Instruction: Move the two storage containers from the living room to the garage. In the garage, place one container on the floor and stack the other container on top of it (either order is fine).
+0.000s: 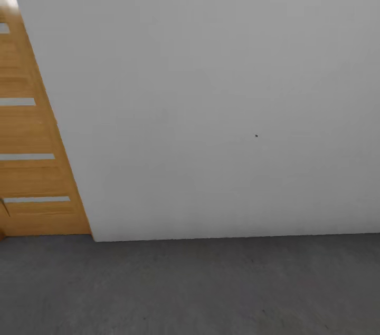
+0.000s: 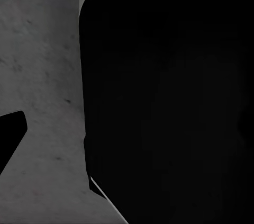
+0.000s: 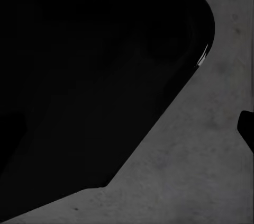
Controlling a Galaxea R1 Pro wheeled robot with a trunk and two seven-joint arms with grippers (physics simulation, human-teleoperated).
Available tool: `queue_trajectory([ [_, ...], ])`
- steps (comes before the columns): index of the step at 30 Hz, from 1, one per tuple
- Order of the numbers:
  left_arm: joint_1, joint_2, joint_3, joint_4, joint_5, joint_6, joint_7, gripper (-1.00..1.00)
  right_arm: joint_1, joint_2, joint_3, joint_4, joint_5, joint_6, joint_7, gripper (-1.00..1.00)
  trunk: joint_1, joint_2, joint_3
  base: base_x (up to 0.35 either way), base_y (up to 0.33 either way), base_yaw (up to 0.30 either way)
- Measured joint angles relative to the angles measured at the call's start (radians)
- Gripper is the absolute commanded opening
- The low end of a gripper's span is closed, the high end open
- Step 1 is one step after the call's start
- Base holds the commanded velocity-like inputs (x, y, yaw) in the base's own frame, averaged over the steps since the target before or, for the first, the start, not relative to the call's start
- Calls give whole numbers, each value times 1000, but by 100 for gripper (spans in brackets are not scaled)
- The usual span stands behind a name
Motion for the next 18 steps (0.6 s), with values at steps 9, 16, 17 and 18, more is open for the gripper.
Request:
queue_trajectory([
  [9, 0, 0, 0, 0, 0, 0, 0, 100, 0, 0, 0, 0, 0, 0, 0, 100, 0, 0, 0, 0, 0, 271],
  [16, 0, 0, 0, 0, 0, 0, -1, 100, 0, 0, 0, 0, 0, 0, 0, 100, 0, 0, 0, 0, 0, 271],
  [17, 0, 0, 0, 0, 0, 0, -1, 100, 0, 0, 0, 0, 0, 0, 0, 100, 0, 0, 0, 0, 0, 271],
  [18, 0, 0, 0, 0, 0, 0, 0, 100, 0, 0, 0, 0, 0, 0, 0, 100, 0, 0, 0, 0, 0, 271],
])
